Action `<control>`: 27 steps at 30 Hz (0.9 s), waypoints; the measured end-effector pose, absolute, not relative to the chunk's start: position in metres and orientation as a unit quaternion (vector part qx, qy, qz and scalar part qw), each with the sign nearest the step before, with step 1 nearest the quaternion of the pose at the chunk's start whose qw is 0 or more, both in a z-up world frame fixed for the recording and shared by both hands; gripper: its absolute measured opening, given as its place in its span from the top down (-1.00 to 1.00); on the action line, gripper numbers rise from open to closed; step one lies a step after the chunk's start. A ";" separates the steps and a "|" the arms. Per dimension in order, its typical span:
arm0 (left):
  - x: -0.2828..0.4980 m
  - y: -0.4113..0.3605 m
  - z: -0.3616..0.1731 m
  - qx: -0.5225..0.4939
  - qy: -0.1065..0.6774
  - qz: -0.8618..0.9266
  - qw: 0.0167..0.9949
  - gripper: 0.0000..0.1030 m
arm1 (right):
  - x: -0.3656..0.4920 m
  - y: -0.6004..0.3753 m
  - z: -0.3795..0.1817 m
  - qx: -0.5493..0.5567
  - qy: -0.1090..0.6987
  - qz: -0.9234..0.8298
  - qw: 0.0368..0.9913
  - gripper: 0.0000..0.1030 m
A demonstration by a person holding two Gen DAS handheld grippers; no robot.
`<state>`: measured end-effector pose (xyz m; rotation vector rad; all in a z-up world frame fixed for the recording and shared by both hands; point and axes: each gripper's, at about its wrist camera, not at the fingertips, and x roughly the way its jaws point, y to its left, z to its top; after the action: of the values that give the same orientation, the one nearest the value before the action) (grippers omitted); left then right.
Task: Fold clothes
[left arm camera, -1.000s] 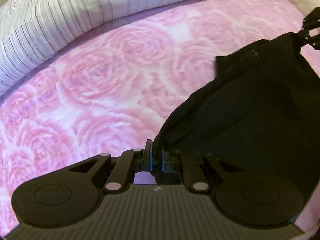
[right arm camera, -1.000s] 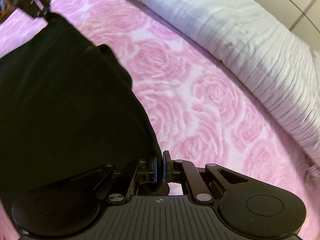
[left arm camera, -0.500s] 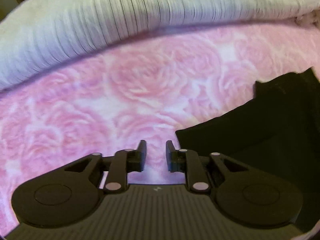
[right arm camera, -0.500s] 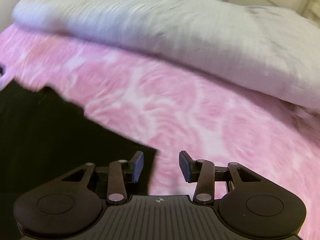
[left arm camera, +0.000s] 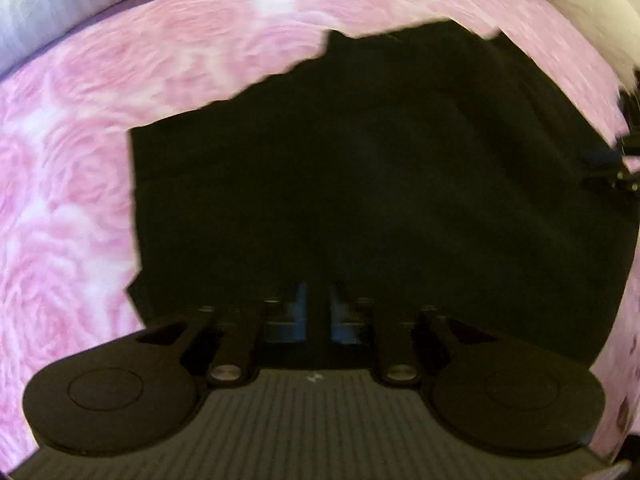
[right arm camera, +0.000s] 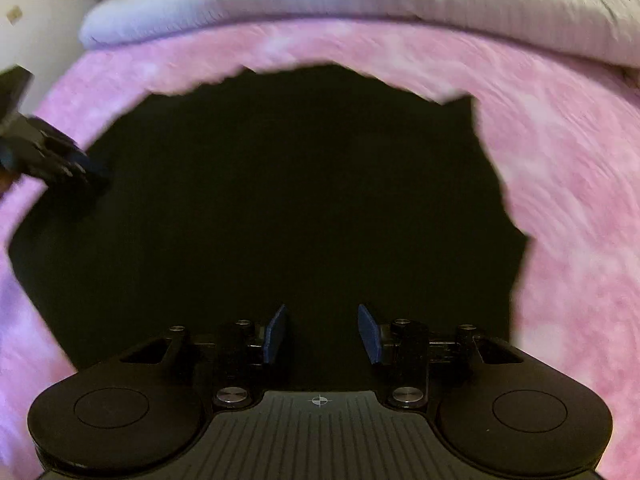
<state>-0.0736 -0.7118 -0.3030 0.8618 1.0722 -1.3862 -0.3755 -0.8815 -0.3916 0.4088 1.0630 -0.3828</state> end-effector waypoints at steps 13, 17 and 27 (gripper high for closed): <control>-0.198 -0.583 -0.222 0.528 0.174 -0.654 0.513 -0.19 | -0.438 -0.773 -0.335 -0.038 0.521 -0.118 0.844 -0.03; -0.255 -0.538 -0.275 0.628 0.048 -0.650 0.425 -0.28 | -0.447 -0.715 -0.378 -0.188 0.547 -0.071 0.813 -0.08; -0.242 -0.555 -0.327 0.715 0.015 -0.568 0.408 0.45 | -0.456 -0.712 -0.432 -0.413 0.525 -0.055 0.742 0.09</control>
<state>-0.2422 -0.5550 -0.3269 1.8021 0.0390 -1.4307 -0.4561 -0.7115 -0.4323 -0.9059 1.1515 -0.1211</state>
